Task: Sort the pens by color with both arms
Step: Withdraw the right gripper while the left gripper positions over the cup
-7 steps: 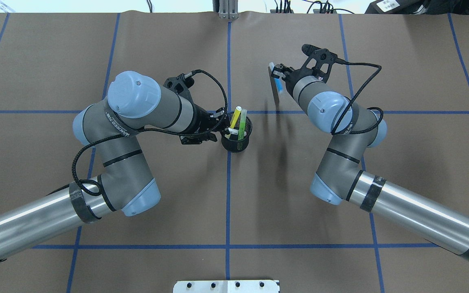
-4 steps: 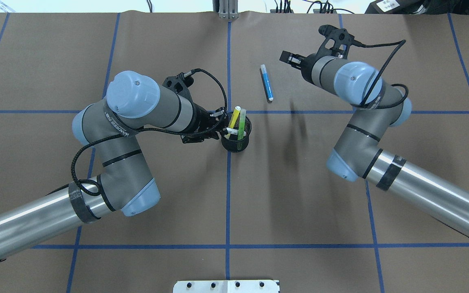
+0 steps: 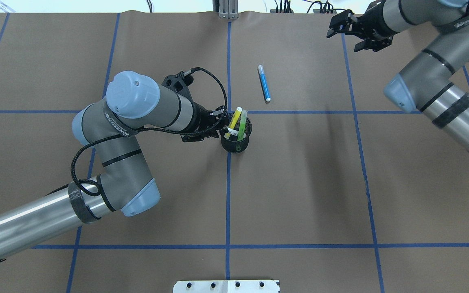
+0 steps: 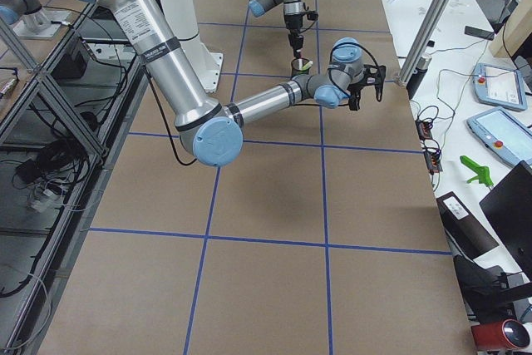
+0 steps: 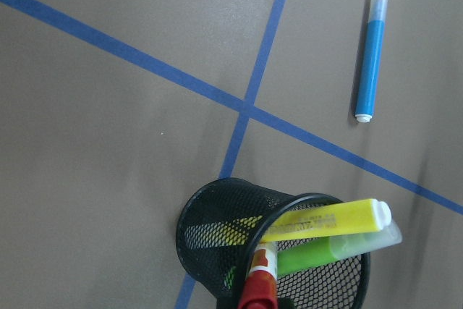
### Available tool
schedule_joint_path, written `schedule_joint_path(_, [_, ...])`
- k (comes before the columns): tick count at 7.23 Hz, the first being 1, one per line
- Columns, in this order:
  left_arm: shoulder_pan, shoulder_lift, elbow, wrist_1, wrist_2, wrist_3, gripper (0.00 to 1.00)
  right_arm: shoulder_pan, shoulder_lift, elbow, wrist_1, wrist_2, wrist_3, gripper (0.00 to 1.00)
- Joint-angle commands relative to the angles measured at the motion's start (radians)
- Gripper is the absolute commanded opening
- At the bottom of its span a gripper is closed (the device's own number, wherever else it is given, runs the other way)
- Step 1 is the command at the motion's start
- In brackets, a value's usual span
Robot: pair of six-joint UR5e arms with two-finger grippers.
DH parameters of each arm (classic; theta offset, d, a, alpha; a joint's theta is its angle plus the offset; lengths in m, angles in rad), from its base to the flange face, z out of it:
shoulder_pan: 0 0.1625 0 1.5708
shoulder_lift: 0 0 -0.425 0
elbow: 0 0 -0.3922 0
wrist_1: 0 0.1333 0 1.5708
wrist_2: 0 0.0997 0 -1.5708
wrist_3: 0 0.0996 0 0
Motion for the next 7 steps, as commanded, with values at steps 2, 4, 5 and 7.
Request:
schedule_joint_path(2, [0.0, 0.001, 0.002, 0.0, 0.029, 0.005, 0.38, 0.075, -0.012, 0.122, -0.542, 0.038, -0.298, 1.0])
schedule_joint_path(4, [0.0, 0.004, 0.002, 0.0, 0.036, 0.008, 0.25, 0.064, 0.014, 0.302, -0.891, -0.03, -0.347, 1.0])
schedule_joint_path(5, [0.0, 0.004, 0.002, 0.001, 0.035, 0.007, 0.09, 0.072, 0.015, 0.329, -0.905, -0.03, -0.35, 1.0])
schedule_joint_path(7, [-0.002, 0.001, -0.006, 0.004, 0.035, 0.007, 0.0, 0.09, 0.034, 0.338, -0.934, -0.025, -0.35, 1.0])
